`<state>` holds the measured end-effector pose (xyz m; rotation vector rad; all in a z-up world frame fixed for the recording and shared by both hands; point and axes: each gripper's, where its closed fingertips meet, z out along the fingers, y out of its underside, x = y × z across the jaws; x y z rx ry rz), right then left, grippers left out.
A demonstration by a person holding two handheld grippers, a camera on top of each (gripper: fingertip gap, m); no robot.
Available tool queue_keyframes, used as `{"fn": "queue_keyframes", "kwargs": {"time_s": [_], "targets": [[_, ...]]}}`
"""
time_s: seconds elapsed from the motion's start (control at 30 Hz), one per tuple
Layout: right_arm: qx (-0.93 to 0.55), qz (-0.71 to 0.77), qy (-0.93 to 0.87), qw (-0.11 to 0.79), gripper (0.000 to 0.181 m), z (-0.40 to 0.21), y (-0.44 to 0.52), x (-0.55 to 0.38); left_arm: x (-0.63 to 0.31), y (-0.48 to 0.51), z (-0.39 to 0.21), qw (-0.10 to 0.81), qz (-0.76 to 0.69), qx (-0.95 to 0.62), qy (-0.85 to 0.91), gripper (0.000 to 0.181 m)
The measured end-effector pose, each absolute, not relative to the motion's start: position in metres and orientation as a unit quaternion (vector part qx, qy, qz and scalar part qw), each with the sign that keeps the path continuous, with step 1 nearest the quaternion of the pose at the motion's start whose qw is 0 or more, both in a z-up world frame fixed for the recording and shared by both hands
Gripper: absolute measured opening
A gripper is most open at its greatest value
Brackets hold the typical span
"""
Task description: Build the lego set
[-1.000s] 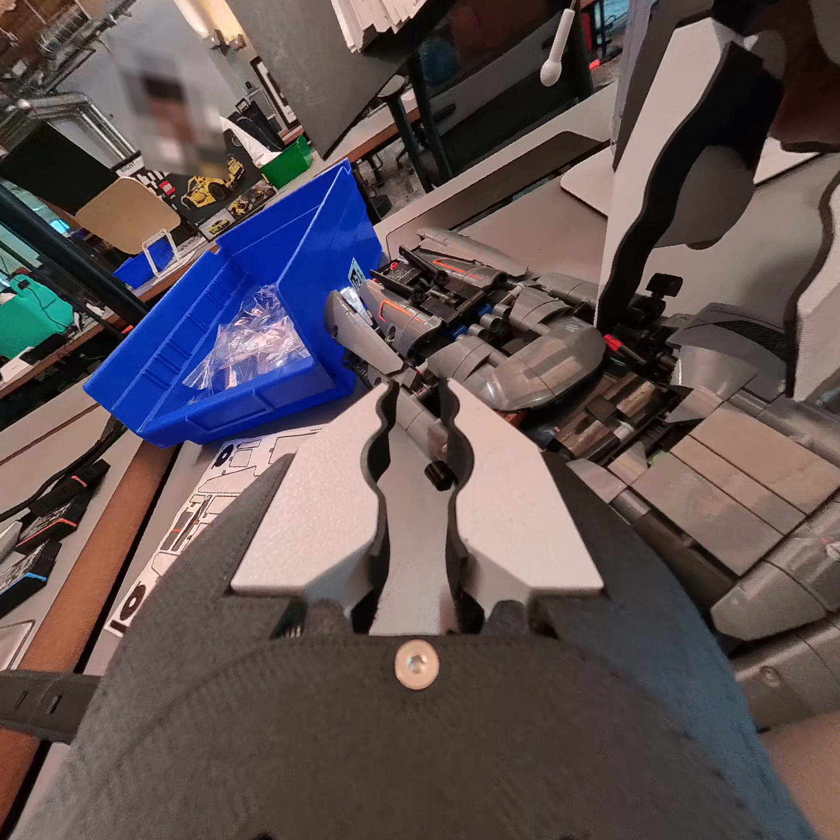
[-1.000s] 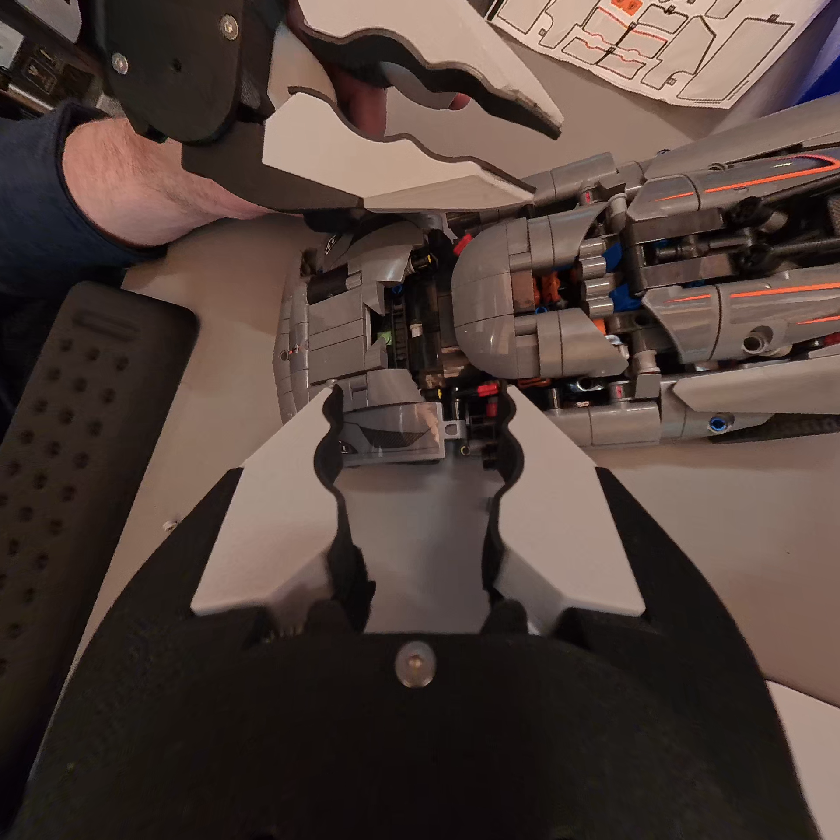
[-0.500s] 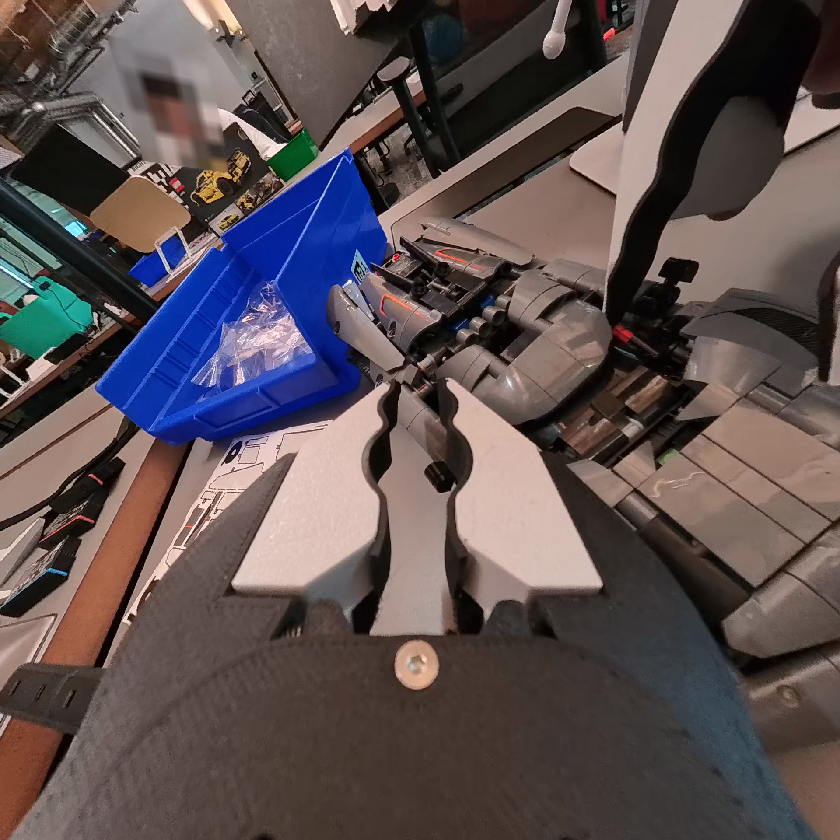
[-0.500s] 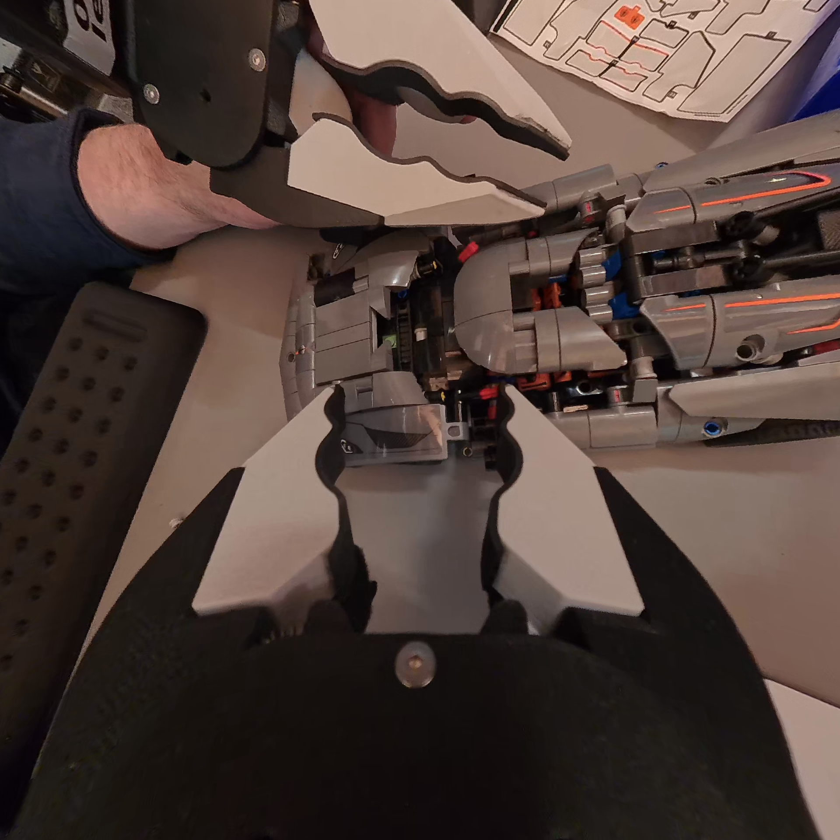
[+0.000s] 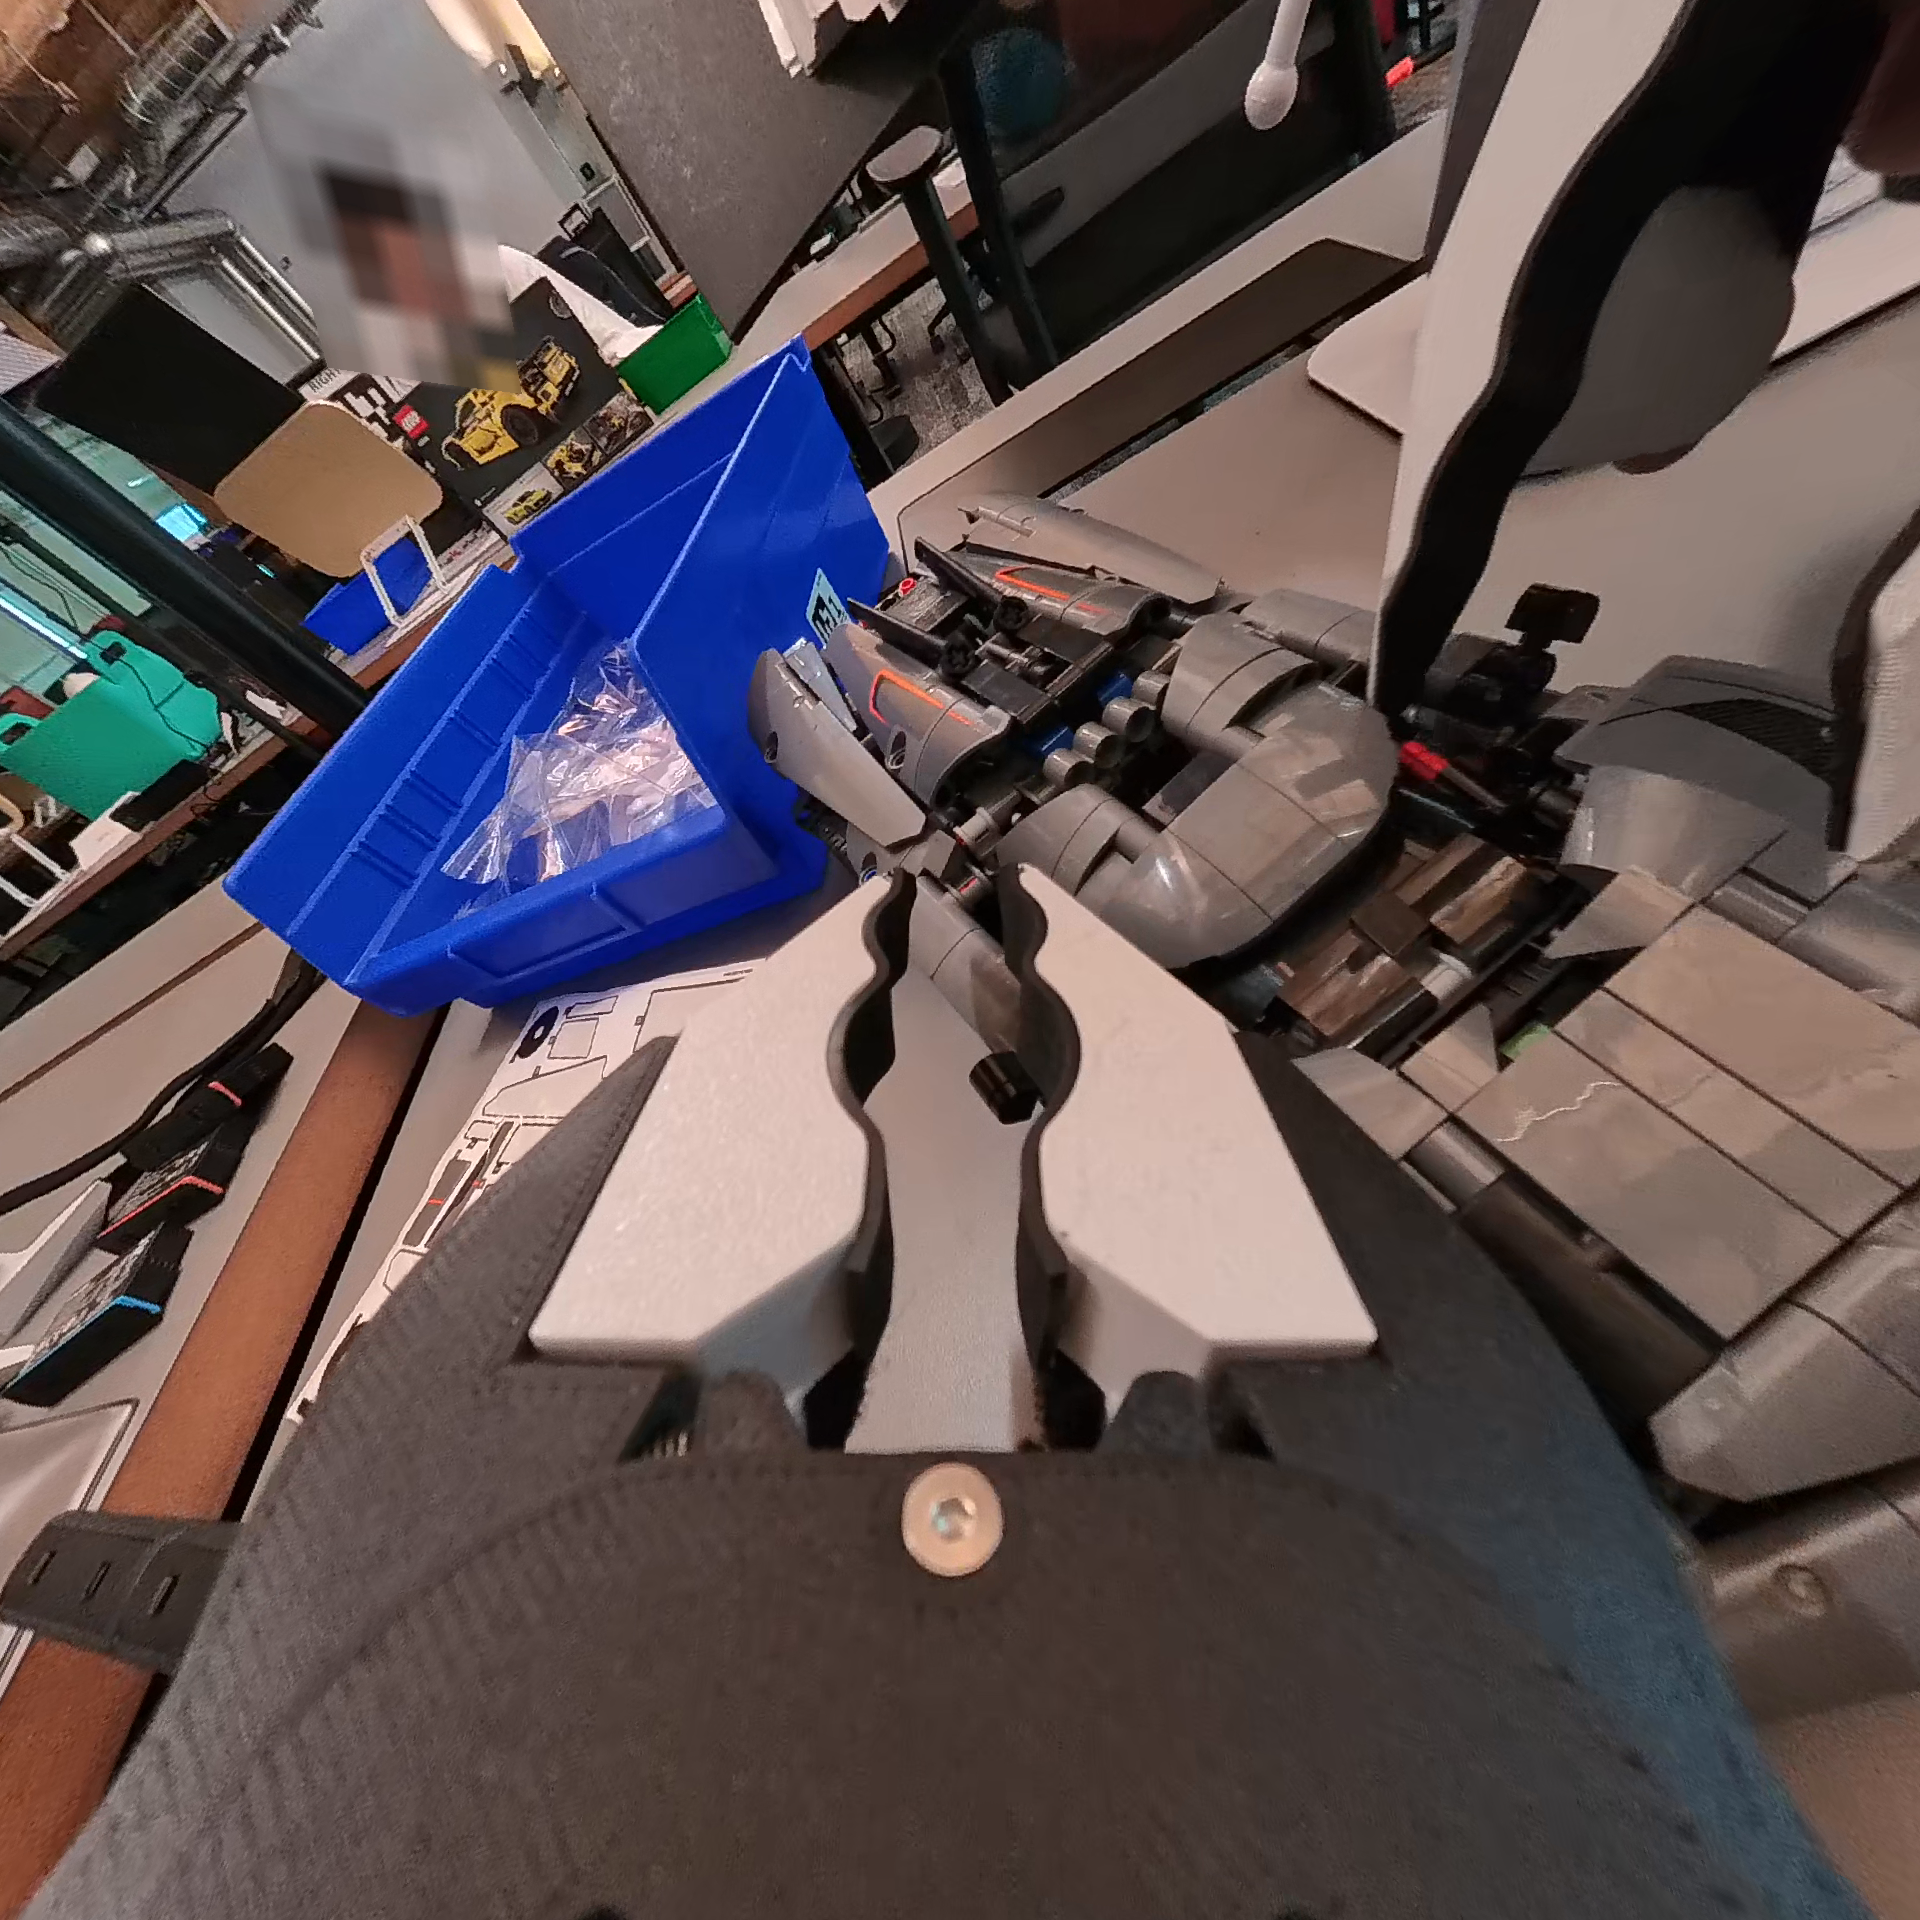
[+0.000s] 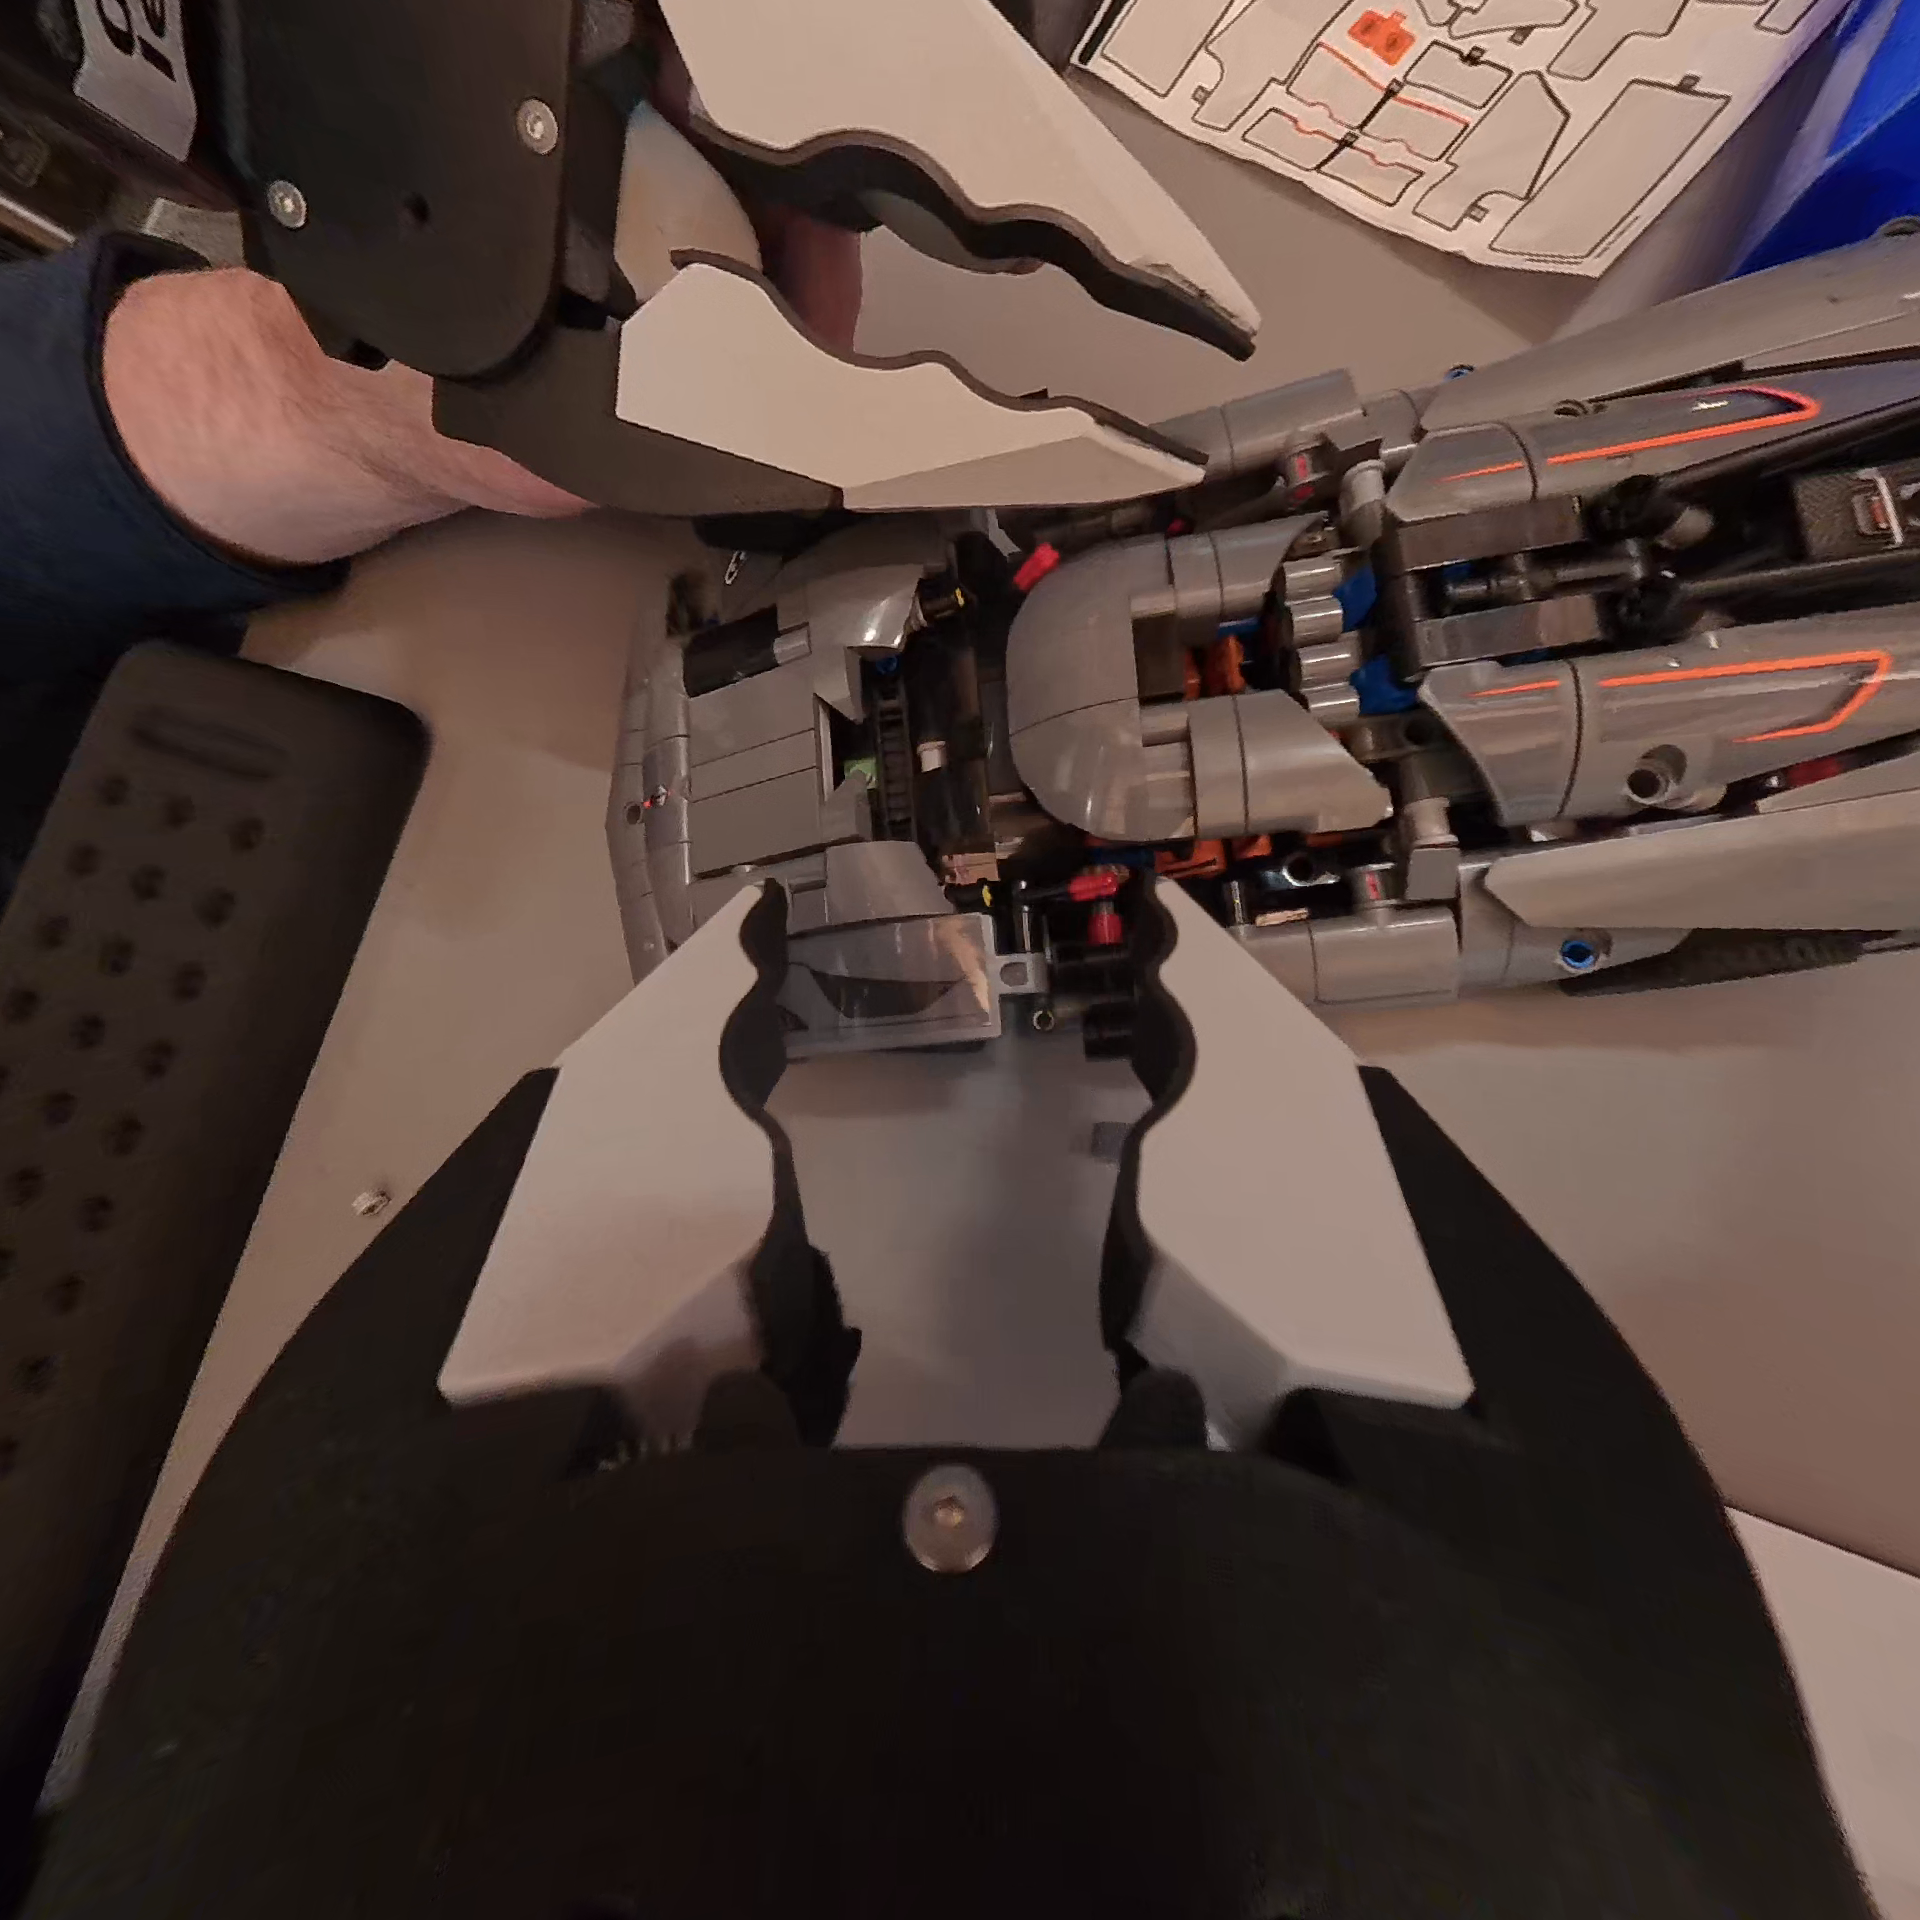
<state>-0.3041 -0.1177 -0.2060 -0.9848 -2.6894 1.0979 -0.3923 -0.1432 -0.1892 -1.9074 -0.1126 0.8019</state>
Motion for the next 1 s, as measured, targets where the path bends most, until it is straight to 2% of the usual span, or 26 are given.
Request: {"fn": "queue_keyframes", "kwargs": {"time_s": [0.63, 1.0], "targets": [[-0.309, 0.343, -0.887, 0.031, 0.065, -0.212, -0.119, -0.299, -0.388, -0.145, -0.182, 0.527, 0.33, -0.783, -0.038, 0.017], [-0.309, 0.353, -0.882, 0.039, 0.065, -0.206, -0.116, -0.301, -0.355, -0.148, -0.168, 0.574, 0.217, -0.789, 0.011, 0.025]]}}
